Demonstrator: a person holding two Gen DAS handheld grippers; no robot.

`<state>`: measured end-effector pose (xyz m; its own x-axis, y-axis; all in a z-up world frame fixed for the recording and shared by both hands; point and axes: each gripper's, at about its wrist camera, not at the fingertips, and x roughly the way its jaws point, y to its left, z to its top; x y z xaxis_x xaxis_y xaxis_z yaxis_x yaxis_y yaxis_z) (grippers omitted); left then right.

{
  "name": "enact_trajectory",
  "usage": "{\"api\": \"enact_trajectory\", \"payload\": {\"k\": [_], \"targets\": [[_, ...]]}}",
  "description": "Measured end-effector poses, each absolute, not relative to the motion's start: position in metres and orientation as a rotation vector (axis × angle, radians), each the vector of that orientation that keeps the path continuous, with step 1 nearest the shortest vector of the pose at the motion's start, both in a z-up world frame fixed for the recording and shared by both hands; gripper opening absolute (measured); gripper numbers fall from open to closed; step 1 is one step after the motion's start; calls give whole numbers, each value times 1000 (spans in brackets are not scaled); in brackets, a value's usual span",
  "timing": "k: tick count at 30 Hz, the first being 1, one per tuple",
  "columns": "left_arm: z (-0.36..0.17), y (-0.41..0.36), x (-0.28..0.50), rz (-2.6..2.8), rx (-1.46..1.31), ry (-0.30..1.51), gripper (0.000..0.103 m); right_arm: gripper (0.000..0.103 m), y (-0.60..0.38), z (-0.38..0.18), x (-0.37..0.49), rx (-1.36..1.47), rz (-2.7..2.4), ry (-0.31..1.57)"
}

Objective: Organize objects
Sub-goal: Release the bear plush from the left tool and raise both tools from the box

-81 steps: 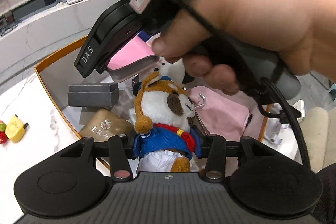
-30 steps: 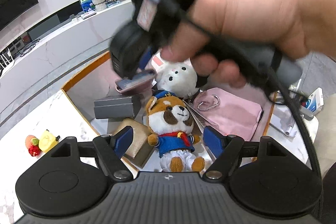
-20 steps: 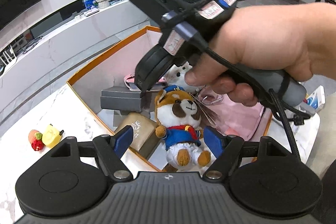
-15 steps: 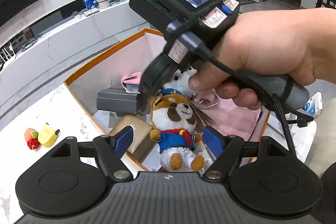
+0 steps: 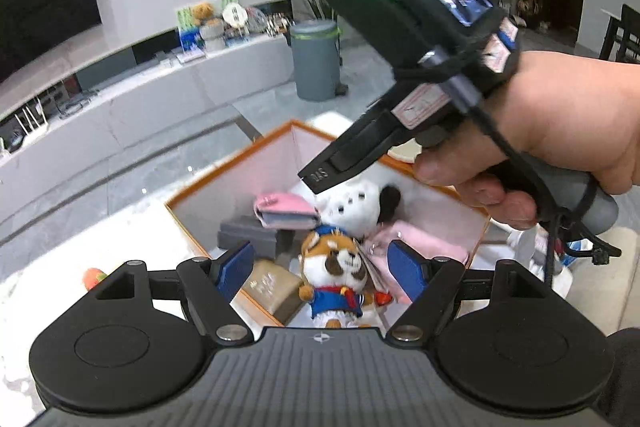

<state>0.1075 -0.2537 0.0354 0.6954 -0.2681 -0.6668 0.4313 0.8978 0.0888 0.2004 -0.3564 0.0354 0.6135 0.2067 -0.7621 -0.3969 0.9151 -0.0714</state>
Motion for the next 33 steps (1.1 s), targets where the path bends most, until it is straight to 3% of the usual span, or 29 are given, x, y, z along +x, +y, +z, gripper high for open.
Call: {"api": "enact_trajectory", "payload": {"k": [12, 27, 33], "targets": [[119, -247, 54, -369, 247, 563, 90, 34, -361, 148, 120, -288, 335, 657], [231, -198, 20, -241, 242, 442, 94, 55, -341, 285, 22, -245, 338, 395], [253, -171, 19, -182, 255, 415, 96, 74, -312, 320, -3, -230, 342, 332]]}}
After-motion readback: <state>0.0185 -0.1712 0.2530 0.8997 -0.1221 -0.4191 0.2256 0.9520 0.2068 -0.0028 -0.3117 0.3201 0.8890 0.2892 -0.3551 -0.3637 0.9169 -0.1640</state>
